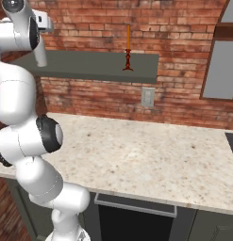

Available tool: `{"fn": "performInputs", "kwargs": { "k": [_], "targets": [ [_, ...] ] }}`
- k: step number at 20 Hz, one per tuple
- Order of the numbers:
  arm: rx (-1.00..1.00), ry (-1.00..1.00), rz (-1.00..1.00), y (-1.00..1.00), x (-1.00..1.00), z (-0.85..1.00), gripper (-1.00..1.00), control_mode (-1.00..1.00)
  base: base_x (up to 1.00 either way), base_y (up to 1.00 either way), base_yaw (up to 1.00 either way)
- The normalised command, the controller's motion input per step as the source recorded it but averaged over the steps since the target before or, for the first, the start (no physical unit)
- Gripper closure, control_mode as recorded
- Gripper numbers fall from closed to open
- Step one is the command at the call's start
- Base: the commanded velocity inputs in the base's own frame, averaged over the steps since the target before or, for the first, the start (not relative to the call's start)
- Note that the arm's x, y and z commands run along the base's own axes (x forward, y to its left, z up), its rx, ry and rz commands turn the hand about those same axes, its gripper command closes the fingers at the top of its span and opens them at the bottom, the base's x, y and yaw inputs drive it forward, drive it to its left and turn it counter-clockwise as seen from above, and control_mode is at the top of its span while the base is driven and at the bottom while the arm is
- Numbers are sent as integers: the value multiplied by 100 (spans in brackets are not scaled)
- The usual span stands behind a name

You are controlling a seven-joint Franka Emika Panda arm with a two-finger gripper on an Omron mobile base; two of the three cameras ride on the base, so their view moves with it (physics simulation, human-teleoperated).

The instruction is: Get the candle and the liquor from the cabinet and move them to the dining counter.

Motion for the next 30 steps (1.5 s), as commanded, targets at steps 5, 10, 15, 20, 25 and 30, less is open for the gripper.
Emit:
{"fn": "performInputs", "kwargs": {
  "k": [5,10,15,20,25,30],
  "targets": [
    [0,0,2,0,18,0,-100,-100,0,0,0],
    [0,0,2,1,13,0,-100,-100,0,0,0],
    [0,0,2,7,10,0,-100,-100,0,0,0],
    [0,1,1,12,1,0,-100,-100,0,0,0],
    [0,1,2,11,1,0,-100,-100,0,0,0],
    [0,0,3,2,10,0,-100,-100,0,0,0]
  ]
}}
